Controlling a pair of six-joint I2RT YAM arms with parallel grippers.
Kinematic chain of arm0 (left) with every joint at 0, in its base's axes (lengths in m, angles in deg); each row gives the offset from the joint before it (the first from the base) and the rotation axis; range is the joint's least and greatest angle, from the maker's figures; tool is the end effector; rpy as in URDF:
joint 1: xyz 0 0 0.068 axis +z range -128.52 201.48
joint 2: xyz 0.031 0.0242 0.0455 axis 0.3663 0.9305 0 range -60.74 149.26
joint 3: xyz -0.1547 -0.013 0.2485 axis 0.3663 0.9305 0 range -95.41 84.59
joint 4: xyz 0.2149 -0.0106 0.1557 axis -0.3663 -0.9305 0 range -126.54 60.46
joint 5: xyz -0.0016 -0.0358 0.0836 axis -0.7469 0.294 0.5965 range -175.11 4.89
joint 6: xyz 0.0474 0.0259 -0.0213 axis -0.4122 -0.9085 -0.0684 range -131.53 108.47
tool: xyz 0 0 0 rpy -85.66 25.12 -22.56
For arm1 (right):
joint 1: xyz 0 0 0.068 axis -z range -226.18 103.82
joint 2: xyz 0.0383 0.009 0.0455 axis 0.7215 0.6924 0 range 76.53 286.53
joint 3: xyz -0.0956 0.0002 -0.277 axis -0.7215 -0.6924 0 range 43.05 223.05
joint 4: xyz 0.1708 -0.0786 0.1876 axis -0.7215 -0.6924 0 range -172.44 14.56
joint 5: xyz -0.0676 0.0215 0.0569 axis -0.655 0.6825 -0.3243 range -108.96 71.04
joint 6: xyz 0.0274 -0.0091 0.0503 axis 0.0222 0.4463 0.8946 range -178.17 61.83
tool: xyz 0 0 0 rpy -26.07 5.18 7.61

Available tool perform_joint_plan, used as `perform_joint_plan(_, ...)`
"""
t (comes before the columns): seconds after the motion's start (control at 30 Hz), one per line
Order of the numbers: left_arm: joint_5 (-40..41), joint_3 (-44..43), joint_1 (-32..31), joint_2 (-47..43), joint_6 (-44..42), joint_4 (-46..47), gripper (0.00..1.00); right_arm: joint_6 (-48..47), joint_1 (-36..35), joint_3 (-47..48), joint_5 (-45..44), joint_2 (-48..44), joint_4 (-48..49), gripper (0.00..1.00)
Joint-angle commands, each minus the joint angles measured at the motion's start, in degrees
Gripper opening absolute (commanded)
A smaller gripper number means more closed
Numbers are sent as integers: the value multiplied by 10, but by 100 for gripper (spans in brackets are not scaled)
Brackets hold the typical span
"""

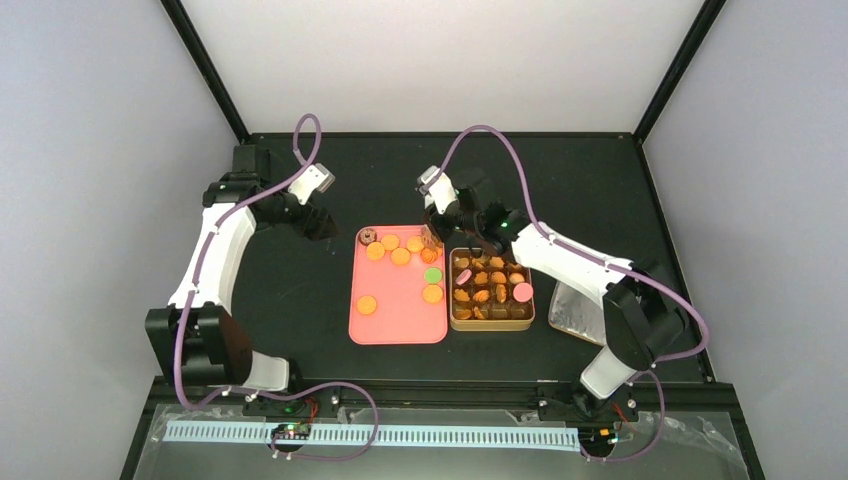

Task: Pack the cookies
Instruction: Pick up the fake cookies from the plate.

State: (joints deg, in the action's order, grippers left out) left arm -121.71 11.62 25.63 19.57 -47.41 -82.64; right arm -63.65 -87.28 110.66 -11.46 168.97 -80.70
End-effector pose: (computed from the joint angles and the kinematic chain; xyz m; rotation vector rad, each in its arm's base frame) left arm 0.2812 -0.0044 0.3285 0.8574 2.2508 -0.5291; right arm 0.2854 0.2561 0.2900 -0.9165 1.9255 0.5089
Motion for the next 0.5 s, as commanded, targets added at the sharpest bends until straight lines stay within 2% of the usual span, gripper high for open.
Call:
perform_joint_plan(0.0,-29,-5,12,6,11,-2,82,4,1,7,-49,4,52,25)
perform_joint_plan(0.2,-40,-7,17,6,8,-5,82,22,2,-2,-22,17,54,30)
perform_joint_plan(0.47,-47,-10,20,9,7,-10,82,34,1,-26,-18,23,62,31)
